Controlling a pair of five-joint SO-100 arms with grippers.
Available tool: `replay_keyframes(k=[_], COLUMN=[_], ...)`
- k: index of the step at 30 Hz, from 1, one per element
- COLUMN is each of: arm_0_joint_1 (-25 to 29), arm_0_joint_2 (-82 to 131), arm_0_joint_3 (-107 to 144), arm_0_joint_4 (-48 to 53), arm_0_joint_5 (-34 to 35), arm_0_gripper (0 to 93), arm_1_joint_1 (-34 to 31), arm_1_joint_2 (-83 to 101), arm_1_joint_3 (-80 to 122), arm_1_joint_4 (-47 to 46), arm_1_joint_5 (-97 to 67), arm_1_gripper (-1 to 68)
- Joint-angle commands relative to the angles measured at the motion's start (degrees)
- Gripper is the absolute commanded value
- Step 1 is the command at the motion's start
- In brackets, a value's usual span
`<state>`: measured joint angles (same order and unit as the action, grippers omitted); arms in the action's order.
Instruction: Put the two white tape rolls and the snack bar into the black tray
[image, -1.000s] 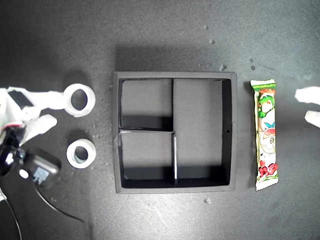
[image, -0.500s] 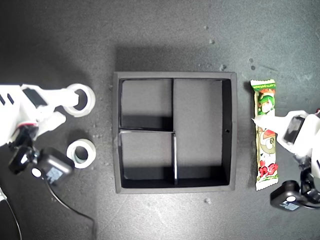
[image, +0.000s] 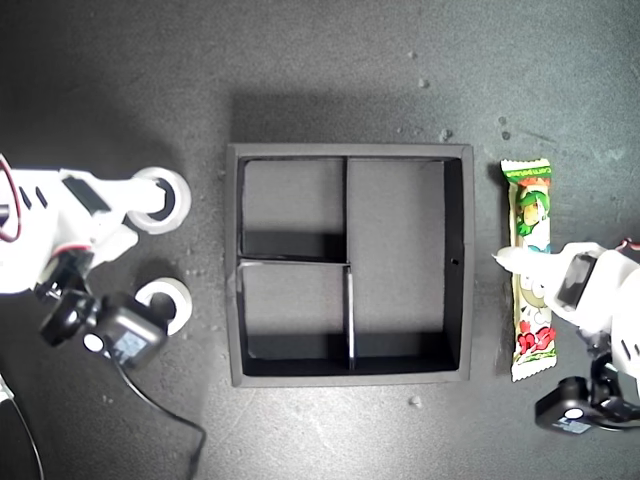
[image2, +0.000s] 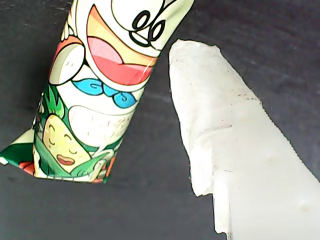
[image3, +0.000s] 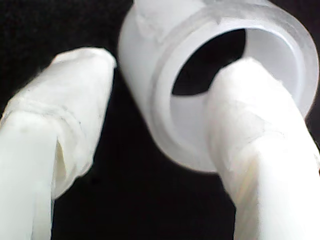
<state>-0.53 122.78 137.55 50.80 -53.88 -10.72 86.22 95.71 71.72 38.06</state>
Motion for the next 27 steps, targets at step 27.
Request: replay_keyframes(k=[27], arm_0_joint_1=[-3.6], arm_0_joint_2=[-10.99], arm_0_joint_3=[-11.16], arm_0_joint_4=[5.36], arm_0_joint_5=[1.93], arm_0_gripper=[0.0], arm_1_joint_1=[-4.04], arm_1_joint_2=[-9.84], arm_1_joint_3=[0.35], arm_1_joint_4=[-6.94], arm_1_joint_5=[-2.99], arm_1_gripper=[6.5])
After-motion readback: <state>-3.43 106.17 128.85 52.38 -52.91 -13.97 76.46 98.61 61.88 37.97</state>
